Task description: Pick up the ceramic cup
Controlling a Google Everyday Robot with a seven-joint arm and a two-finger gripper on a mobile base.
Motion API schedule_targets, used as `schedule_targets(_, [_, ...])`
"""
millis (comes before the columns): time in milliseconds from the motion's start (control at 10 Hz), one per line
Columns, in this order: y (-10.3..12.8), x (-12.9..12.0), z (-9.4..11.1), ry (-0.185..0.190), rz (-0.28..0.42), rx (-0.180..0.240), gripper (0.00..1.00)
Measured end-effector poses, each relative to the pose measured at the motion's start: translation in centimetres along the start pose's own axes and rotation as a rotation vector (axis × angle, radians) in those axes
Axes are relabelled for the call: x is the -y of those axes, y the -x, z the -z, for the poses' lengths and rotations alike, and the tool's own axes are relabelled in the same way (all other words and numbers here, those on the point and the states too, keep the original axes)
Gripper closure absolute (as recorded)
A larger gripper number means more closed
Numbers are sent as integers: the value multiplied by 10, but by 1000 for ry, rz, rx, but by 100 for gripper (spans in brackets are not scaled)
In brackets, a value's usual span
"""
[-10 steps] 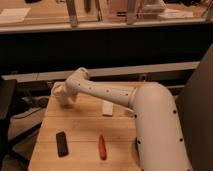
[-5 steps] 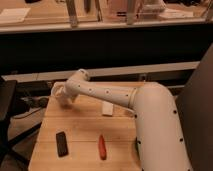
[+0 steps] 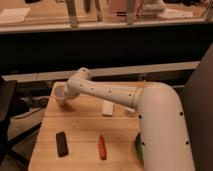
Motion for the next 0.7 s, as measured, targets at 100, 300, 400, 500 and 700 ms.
schedule_targets(100, [-2, 4, 8, 4, 6, -4, 100])
schedule_targets(300, [-2, 7, 16, 10, 14, -4, 100])
schedule_targets(400, [-4, 4, 18, 14, 15, -9, 100])
schedule_targets(500, [-6, 5, 23, 15, 20, -11, 100])
schedule_targets(700, [-5, 9, 33, 16, 29, -12, 100])
